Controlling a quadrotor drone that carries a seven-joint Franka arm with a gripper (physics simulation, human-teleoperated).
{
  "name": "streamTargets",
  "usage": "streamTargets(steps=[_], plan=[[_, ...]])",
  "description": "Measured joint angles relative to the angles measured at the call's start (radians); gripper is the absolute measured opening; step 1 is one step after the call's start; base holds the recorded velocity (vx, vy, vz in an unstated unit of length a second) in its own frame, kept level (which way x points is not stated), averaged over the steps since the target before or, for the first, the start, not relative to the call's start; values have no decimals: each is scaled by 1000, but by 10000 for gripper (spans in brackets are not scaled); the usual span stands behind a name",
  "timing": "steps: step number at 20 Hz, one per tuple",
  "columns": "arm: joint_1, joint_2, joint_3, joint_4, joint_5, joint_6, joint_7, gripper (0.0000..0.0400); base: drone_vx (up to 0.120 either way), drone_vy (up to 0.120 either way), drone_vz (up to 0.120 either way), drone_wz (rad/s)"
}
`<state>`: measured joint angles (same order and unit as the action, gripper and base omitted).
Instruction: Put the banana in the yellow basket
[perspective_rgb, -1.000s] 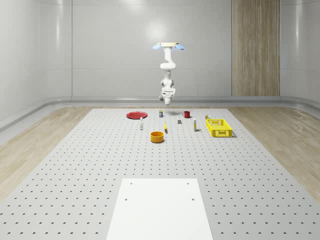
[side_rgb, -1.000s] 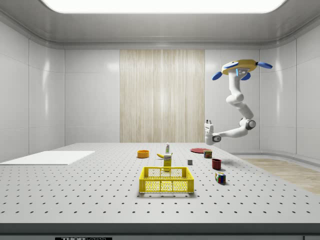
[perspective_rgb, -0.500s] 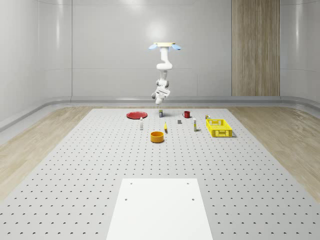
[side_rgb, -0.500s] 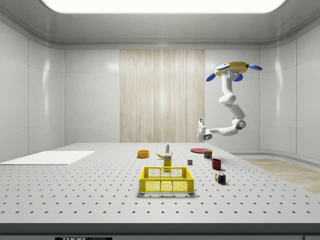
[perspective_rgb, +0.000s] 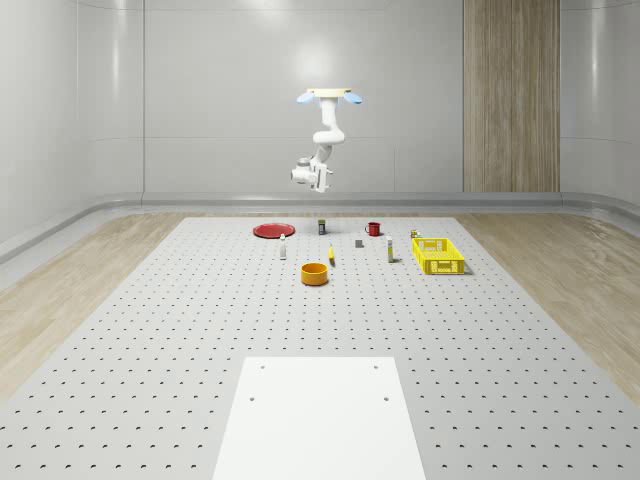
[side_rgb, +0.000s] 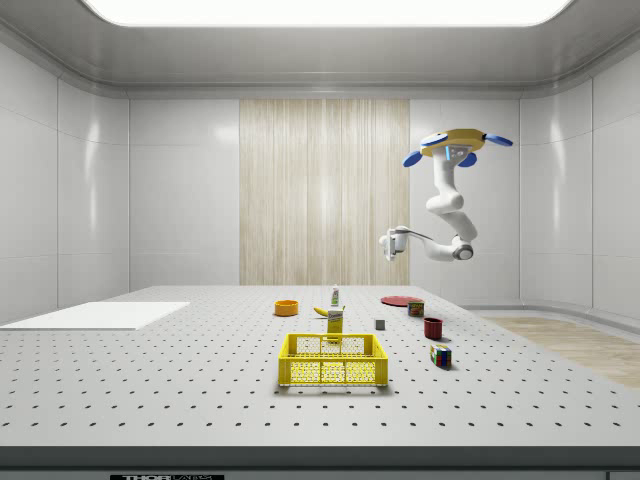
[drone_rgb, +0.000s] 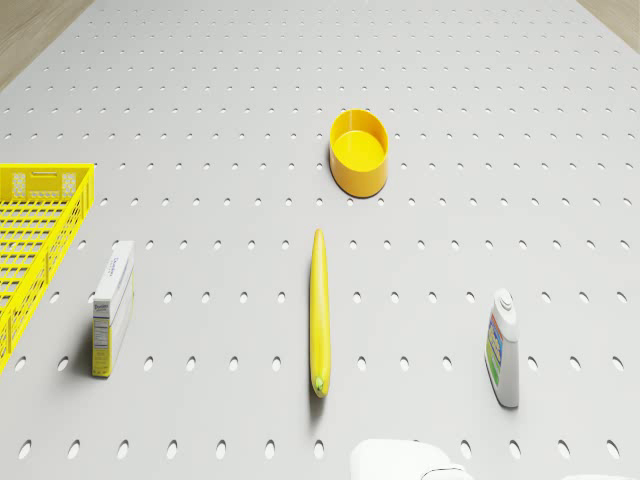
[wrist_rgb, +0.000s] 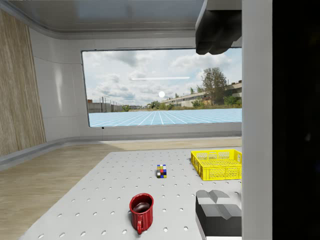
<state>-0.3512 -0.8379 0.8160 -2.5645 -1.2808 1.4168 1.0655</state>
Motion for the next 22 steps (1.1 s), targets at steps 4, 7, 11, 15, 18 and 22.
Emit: streamTargets(steps=[4,7,11,15,18,22], plan=[[-209,-55,187,-200,-373,-74,178,400,120,-50,-50,0],[-363,-93,280,-274,-540,-145,288,400,120,0,-80,0],[-511,-138,356,-315,-650,-212,386,400,110,0,-120,0],[-597,-174,398,-327,-691,-244,443,400,0,0,-120,0],[-636,-196,417,-331,-701,-251,469,400,67,0,-120,0],[-667,-222,434,-332,-701,-248,492,400,120,0,-120,0]])
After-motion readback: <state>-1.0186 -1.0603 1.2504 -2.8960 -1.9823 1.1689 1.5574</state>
